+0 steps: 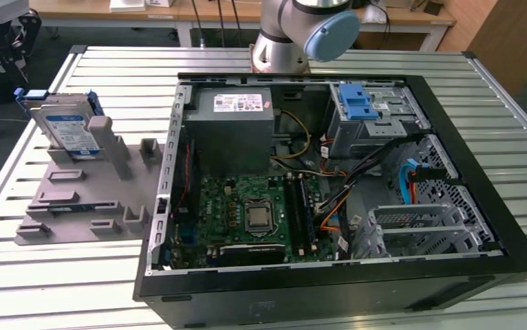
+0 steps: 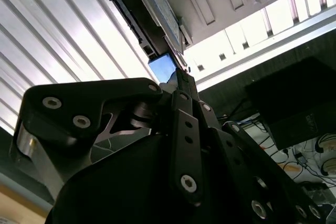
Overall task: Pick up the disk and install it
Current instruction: 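Pick up the disk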
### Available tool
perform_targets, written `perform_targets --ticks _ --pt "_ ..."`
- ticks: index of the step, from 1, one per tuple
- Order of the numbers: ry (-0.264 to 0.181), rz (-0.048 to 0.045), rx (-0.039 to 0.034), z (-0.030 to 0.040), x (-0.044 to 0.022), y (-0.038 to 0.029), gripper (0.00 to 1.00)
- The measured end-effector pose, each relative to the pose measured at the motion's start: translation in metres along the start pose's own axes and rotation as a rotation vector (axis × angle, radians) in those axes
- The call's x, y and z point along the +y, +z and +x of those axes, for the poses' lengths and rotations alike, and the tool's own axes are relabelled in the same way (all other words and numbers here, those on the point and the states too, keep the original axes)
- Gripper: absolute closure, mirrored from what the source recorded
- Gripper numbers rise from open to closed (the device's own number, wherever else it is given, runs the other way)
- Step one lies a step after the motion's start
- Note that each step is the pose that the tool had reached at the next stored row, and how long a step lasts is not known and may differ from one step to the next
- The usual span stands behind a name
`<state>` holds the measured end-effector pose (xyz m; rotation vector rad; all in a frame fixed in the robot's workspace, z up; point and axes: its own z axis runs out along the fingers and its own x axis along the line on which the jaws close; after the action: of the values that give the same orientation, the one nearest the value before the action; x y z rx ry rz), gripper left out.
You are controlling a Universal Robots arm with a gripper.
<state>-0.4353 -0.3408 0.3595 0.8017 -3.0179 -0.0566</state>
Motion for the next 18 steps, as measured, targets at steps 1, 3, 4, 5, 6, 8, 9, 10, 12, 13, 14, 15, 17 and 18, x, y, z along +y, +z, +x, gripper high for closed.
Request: perform_targets --ticks 1,3,4,5,6,8,9,10,12,13,14,15,17,18 --pt "-0.005 0.0 0.0002 0.0 0.0 0.0 0.89" --pt "-0.015 0.0001 0.0006 0.0 0.0 0.0 0.89" --pt "-0.02 0.0001 0.0008 0.0 0.0 0.0 0.89" --pt "-0.025 0.0002 0.001 0.0 0.0 0.0 0.89" --pt "-0.031 0.0003 0.0012 0.0 0.0 0.0 0.89" --pt "-0.043 0.0004 0.0017 0.0 0.0 0.0 0.89" --pt "-0.05 0.0004 0.0019 0.0 0.0 0.0 0.89" --pt "-0.058 0.0005 0.0023 0.0 0.0 0.0 0.89" --pt "-0.076 0.0006 0.003 0.0 0.0 0.0 0.89" --pt "-0.085 0.0007 0.0033 0.0 0.0 0.0 0.89" --pt "-0.094 0.0008 0.0037 0.0 0.0 0.0 0.89" --pt "-0.105 0.0009 0.0041 0.0 0.0 0.0 0.89" --pt "-0.133 0.0011 0.0052 0.0 0.0 0.0001 0.89" --pt "-0.15 0.0013 0.0059 0.0 0.0 0.0001 0.89"
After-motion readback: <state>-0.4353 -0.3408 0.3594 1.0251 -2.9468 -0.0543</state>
